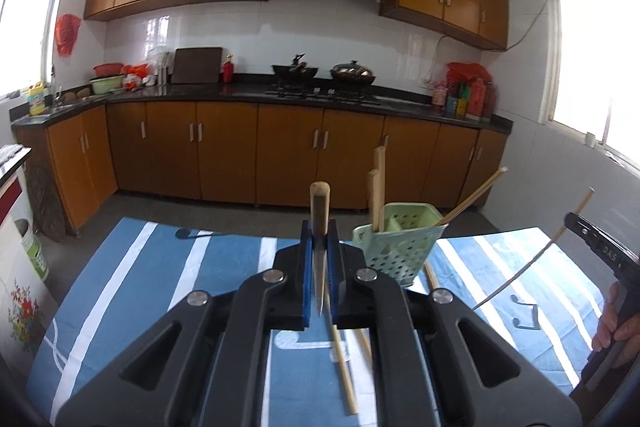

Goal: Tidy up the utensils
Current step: 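Lift both held chopsticks upright and carry them over the green holder, then open both tools to drop the chopsticks into the green holder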

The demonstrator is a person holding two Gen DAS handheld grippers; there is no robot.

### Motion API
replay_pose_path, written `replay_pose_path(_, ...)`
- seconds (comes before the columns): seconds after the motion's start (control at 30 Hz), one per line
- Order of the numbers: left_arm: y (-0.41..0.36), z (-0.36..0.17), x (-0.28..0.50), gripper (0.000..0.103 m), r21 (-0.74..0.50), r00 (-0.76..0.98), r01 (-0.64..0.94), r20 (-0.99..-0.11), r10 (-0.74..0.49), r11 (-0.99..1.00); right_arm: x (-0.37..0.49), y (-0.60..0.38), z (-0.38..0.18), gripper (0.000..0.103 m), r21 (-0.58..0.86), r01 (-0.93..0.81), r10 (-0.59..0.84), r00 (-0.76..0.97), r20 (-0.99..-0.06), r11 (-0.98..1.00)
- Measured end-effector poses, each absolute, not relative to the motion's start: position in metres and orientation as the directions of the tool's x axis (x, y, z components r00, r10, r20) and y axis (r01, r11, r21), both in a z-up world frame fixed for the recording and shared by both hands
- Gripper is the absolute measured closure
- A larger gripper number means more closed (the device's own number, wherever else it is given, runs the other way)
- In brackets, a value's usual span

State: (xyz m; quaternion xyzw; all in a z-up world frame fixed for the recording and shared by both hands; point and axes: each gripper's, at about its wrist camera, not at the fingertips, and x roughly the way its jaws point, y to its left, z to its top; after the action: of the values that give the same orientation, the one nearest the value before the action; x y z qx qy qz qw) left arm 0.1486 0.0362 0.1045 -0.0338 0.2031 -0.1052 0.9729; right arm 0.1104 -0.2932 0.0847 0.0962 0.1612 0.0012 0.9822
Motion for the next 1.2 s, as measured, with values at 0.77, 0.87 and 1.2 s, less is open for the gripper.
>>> replay_pose_path(0.77,-0.045,0.213,0.216,0.095,-0.173,0.969,0.208,-0.098,-0.227,0.963,0.169,-0.256,0.16,0.096,0.215,-0.099,0.115,0.991,-0.064,0.972)
replay_pose_path(0.87,-0.047,0.208,0.233,0.095,-0.177,0.979,0.174,-0.076,-0.19,0.969,0.181,-0.254,0.155,0.096,0.21,-0.092,0.107,0.992,-0.062,0.973)
replay_pose_path(1.2,-0.054,0.153,0.28,0.095,-0.18,0.962,0.156,-0.195,-0.191,0.971,0.218,-0.249,0.115,0.096,0.226,-0.061,0.106,0.976,-0.192,0.972)
